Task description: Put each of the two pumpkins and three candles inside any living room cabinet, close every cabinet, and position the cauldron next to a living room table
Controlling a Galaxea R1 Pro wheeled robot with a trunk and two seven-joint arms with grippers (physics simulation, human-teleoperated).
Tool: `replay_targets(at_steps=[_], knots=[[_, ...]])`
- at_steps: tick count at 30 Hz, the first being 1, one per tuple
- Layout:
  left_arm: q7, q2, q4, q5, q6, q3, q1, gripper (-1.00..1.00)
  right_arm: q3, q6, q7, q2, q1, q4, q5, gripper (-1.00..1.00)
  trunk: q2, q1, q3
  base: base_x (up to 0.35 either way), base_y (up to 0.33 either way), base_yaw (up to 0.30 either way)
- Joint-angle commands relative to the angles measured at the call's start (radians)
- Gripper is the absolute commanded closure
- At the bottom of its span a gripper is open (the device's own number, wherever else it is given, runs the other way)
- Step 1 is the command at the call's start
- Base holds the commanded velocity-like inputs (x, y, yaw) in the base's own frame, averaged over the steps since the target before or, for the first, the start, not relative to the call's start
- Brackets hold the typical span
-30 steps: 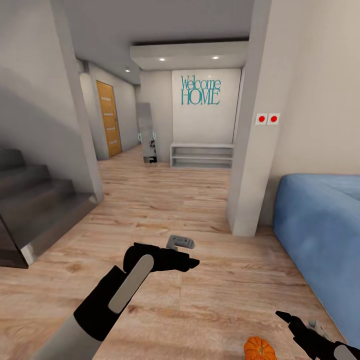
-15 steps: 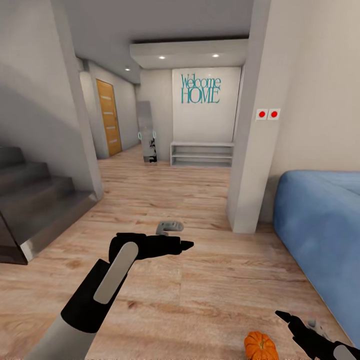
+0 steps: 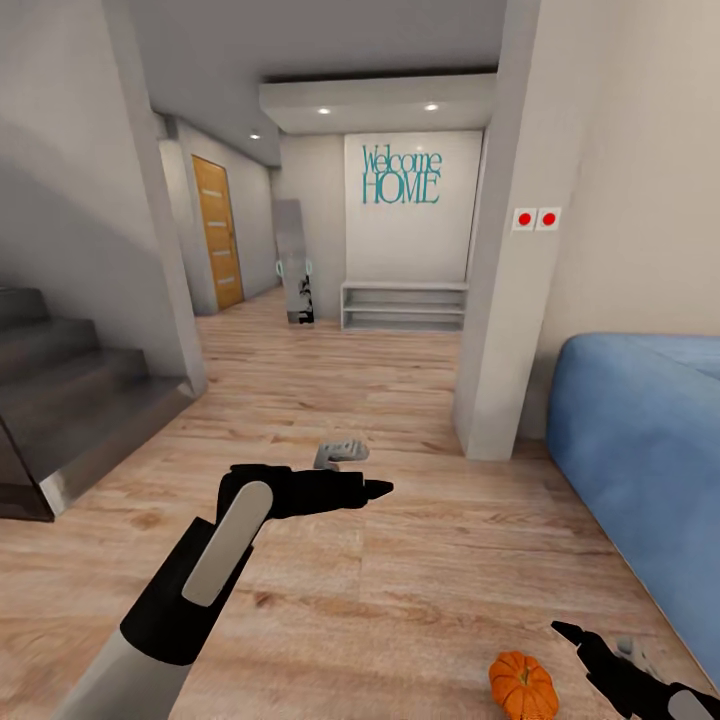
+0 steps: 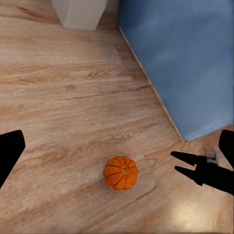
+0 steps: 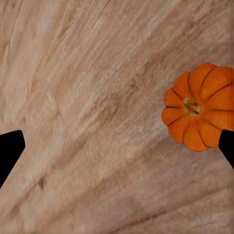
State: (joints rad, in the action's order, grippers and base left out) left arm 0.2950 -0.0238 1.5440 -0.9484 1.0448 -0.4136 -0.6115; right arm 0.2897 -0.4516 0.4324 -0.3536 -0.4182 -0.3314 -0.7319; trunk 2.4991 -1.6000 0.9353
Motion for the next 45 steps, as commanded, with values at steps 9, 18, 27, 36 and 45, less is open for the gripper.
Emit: replay_targets(at_steps=[9, 18, 27, 36, 45], knots=[[0.010, 0.002, 0.000, -0.038, 0.002, -0.001, -0.001, -1.00, 0.078, -0.014, -0.008, -0.006, 0.001, 0.025, 0.000, -1.00, 0.003, -0.004, 0.036, 0.000, 0.000, 0.000], [0.010, 0.002, -0.001, -0.039, 0.002, -0.001, -0.001, -1.00, 0.150, -0.019, -0.016, -0.020, 0.001, 0.047, 0.003, -1.00, 0.005, -0.008, 0.071, 0.000, 0.000, 0.000], [0.010, 0.002, 0.000, -0.040, 0.002, -0.002, -0.001, -1.00, 0.153, -0.019, -0.016, -0.020, 0.001, 0.052, 0.011, -1.00, 0.007, -0.012, 0.105, 0.000, 0.000, 0.000], [0.010, 0.002, 0.001, -0.040, 0.002, -0.002, -0.001, -1.00, 0.150, -0.018, -0.015, -0.019, 0.001, 0.052, 0.013, -1.00, 0.009, -0.016, 0.140, 0.000, 0.000, 0.000], [0.010, 0.002, 0.001, -0.040, 0.002, -0.001, -0.001, -1.00, 0.149, -0.018, -0.015, -0.019, 0.001, 0.052, 0.013, -1.00, 0.011, -0.020, 0.175, 0.000, 0.000, 0.000]])
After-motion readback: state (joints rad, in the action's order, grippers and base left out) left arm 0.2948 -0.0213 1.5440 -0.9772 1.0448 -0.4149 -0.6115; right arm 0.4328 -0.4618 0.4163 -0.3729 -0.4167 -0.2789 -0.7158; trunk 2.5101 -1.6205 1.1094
